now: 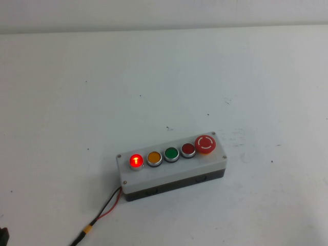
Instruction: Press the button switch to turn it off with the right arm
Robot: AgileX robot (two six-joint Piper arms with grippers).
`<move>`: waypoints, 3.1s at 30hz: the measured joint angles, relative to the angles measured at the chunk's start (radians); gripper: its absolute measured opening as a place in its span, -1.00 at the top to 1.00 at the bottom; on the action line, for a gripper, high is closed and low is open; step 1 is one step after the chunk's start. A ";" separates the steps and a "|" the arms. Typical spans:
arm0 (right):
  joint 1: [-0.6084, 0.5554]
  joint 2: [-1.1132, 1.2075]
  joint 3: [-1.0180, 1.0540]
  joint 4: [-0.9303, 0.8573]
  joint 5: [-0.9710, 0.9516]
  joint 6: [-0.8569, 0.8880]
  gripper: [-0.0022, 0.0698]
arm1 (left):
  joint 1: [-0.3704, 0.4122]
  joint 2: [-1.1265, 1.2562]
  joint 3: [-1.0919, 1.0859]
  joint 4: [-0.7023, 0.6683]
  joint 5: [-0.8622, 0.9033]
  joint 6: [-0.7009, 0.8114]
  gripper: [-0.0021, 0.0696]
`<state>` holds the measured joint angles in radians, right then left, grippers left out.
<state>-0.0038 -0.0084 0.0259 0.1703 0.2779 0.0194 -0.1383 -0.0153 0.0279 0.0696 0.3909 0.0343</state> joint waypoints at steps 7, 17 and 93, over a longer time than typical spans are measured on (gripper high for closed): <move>0.000 0.000 0.000 0.372 -0.171 0.000 0.98 | 0.000 0.000 0.000 0.000 0.000 0.000 0.95; 0.000 0.000 -0.003 0.587 -0.190 0.000 0.98 | 0.000 0.000 0.000 0.000 0.000 0.000 0.95; 0.868 2.143 -2.014 -0.100 0.894 0.006 0.98 | 0.000 0.000 0.000 0.000 0.000 0.000 0.95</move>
<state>0.8640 2.1347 -1.9881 0.0703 1.1717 0.0256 -0.1383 -0.0153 0.0279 0.0696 0.3909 0.0343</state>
